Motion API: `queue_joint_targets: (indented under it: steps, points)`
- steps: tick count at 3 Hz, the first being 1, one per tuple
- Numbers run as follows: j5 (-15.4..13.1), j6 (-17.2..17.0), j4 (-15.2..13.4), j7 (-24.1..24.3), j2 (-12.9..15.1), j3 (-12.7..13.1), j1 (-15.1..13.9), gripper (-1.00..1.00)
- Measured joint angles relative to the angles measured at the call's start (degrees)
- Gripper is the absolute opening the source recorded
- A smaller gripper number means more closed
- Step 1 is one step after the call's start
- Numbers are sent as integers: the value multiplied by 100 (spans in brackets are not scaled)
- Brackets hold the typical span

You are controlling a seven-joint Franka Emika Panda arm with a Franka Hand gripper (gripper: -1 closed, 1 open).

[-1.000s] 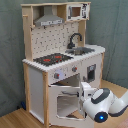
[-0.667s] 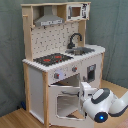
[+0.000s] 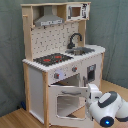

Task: Play with the kitchen

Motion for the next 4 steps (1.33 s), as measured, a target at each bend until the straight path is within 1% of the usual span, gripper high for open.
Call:
queue_joint_targets:
  steps: [1,2,3,4]
  points:
    - [301,-476,2,1,23,19,192,100]
    - [261,-928,274,-344,21,-57,158,100]
    - [150,-1234,635,-720,15,-37,184,100]
    - [-27,-1275,879,-1290,15,-35,184,100]
